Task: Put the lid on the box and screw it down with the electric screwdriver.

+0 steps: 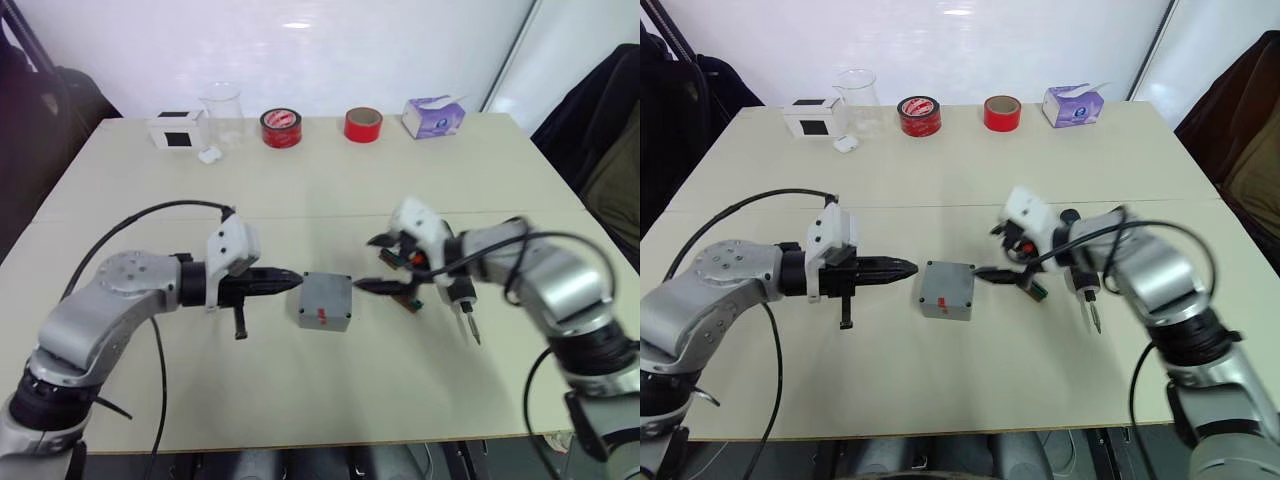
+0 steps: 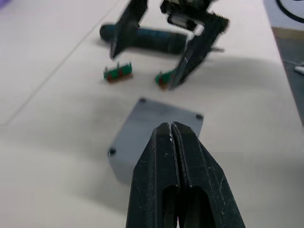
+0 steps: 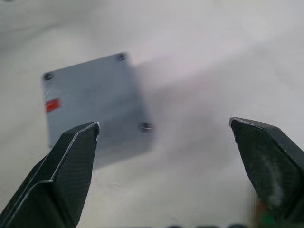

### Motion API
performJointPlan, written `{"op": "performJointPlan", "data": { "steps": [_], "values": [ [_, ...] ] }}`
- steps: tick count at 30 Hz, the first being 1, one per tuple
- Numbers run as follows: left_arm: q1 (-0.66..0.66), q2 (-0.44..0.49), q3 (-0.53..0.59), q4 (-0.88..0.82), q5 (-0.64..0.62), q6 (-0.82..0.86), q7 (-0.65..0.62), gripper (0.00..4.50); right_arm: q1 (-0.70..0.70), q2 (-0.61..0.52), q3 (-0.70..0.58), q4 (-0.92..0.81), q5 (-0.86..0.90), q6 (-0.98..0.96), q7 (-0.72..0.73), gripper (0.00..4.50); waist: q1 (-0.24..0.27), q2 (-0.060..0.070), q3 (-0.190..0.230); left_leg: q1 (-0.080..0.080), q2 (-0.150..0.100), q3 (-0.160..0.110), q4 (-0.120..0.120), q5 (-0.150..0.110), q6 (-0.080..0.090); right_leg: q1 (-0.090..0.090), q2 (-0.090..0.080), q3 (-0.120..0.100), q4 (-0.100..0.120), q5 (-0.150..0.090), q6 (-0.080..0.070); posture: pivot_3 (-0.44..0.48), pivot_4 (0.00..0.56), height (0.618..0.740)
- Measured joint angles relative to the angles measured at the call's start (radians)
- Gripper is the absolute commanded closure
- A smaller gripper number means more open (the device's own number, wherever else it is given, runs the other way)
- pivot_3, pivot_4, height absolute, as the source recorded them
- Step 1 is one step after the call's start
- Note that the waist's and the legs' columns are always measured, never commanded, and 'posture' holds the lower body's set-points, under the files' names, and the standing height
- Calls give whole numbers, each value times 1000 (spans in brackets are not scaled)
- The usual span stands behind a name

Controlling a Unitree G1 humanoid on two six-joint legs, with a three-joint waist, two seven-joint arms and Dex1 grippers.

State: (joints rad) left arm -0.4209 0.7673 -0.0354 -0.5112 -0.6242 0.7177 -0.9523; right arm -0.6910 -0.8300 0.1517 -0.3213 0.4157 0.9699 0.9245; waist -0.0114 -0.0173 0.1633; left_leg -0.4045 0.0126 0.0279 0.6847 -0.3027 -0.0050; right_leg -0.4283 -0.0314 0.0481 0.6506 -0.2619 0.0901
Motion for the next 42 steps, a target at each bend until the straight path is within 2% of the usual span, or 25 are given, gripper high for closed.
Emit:
{"op": "performJointPlan", "data": {
  "steps": [6,10,12,15,22,34,38,42],
  "values": [
    [-66,-47,-33,31,0,-27,-32,4500,-47,-134,-29,160,2,115,55,35,-5,0,0,1,1,0,0,0,0,0,1,1,0,0,0,0,150,740],
    [-87,-75,-70,58,14,-68,-59,4500,-144,-203,121,282,-67,230,64,35,-6,2,0,1,1,1,0,0,0,0,2,1,0,0,0,0,150,740],
    [-92,-87,-82,77,29,-85,-70,4500,-252,-166,207,396,-102,345,37,35,-11,2,0,1,1,2,0,0,0,-1,2,2,1,0,-1,0,150,740],
    [-97,-103,-111,80,49,-107,-71,4500,-338,-123,276,511,-140,414,10,35,-6,2,0,0,1,1,0,0,0,-2,2,2,0,0,-1,0,150,740],
    [-98,-119,-124,79,80,-119,-63,4500,-441,-74,444,730,-187,469,28,35,0,2,0,-3,0,2,0,0,0,-4,0,1,0,0,-1,0,150,740],
    [-74,-120,-123,48,82,-115,-25,4500,-485,66,513,920,-218,508,33,35,-6,3,1,-2,0,1,0,0,0,-4,1,1,1,0,-1,0,150,740],
    [-63,-119,-114,35,79,-112,-7,4500,-487,72,520,926,-232,509,26,919,-5,3,1,-2,0,1,0,0,0,-4,1,1,1,1,-1,0,150,740],
    [-60,-111,-105,32,76,-108,-1,4500,-486,75,517,921,-234,526,25,2313,-5,3,1,-2,0,1,0,0,0,-4,1,1,1,0,-1,0,150,740]
  ]
}}
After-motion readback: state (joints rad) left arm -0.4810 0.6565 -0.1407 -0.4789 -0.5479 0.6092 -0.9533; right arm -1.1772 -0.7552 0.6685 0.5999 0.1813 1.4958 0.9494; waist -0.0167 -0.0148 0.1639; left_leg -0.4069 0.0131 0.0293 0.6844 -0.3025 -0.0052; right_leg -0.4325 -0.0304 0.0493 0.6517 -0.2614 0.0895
